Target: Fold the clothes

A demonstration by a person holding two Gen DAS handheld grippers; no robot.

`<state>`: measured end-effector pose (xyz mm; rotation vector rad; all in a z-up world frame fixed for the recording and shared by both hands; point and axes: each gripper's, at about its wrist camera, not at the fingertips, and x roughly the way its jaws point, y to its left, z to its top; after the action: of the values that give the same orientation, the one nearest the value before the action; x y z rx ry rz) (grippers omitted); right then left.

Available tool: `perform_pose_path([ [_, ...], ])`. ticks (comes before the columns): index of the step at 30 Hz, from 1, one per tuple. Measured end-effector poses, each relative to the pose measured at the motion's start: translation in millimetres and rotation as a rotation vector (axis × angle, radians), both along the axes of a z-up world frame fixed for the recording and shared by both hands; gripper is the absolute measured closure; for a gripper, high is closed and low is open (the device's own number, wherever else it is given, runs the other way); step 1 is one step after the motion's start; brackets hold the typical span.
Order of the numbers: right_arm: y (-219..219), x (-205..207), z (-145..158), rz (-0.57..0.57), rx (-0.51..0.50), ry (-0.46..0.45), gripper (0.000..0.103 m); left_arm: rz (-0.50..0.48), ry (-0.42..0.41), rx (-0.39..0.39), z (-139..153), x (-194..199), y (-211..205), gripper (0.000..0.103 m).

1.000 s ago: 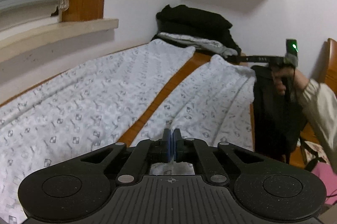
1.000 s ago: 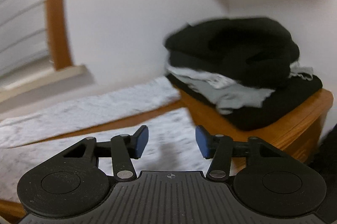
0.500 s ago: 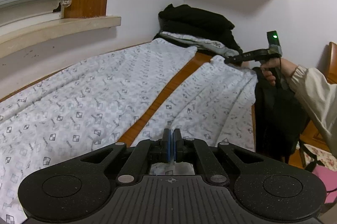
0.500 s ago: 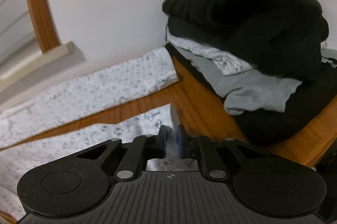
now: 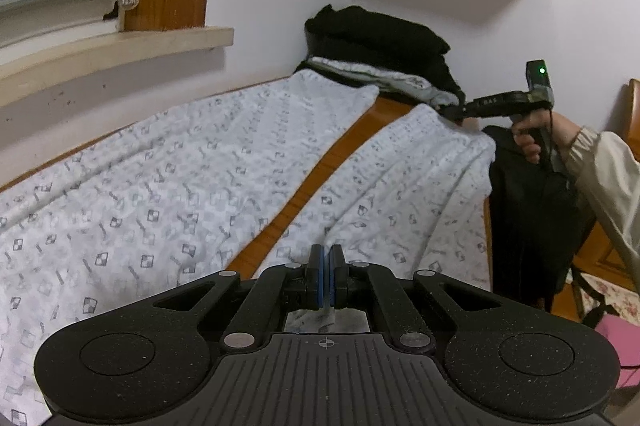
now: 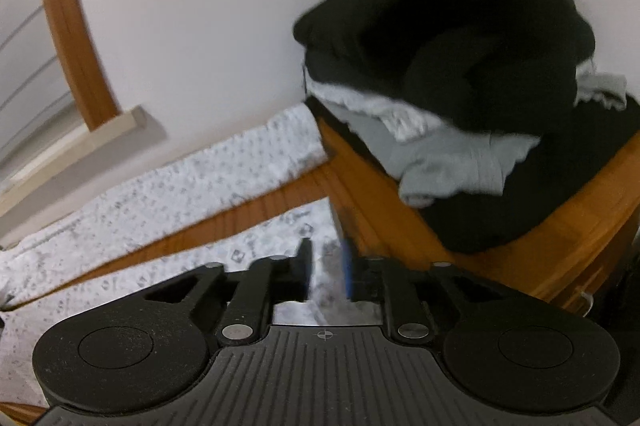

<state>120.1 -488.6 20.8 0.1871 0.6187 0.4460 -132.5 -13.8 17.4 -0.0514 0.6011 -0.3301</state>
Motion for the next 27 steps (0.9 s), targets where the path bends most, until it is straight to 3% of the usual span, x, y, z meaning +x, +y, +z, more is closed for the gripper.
perform_pose_path([
  [2,0.8,2.7,-4.4,0.002,-0.001,0.012,0.079,0.0,0.004,0.0,-1.3,0.8,0.5,0.1],
  [4,2.4,4.9,-6.0,0.007,-0.012,0.013,0.065,-0.004,0.006,0.002,-1.6,1.1,0.2,0.1],
  [9,6.8,10.2,-8.0,0.024,-0.041,0.005,0.063,-0.007,0.011,0.003,-3.3,2.0,-0.3,0.1],
  [10,8.6,10.4,-7.9,0.033,-0.051,-0.002,0.065,-0.008,0.013,0.002,-3.7,2.2,-0.1,0.1],
  [11,9.8,10.4,-7.9,0.042,-0.057,-0.006,0.082,-0.007,0.013,0.001,-3.8,2.4,-0.1,0.1],
  [12,10.4,10.0,-7.8,0.052,-0.058,-0.008,0.093,-0.006,0.013,0.0,-4.0,2.6,0.0,0.1],
  [18,-2.3,-9.2,17.2,0.034,-0.006,-0.069,0.096,-0.01,-0.003,-0.017,-0.2,-0.1,-0.5,0.1],
  [27,-49.2,-72.7,94.6,-0.017,0.12,-0.233,0.097,-0.042,-0.154,-0.107,46.5,-33.8,-4.4,0.1],
])
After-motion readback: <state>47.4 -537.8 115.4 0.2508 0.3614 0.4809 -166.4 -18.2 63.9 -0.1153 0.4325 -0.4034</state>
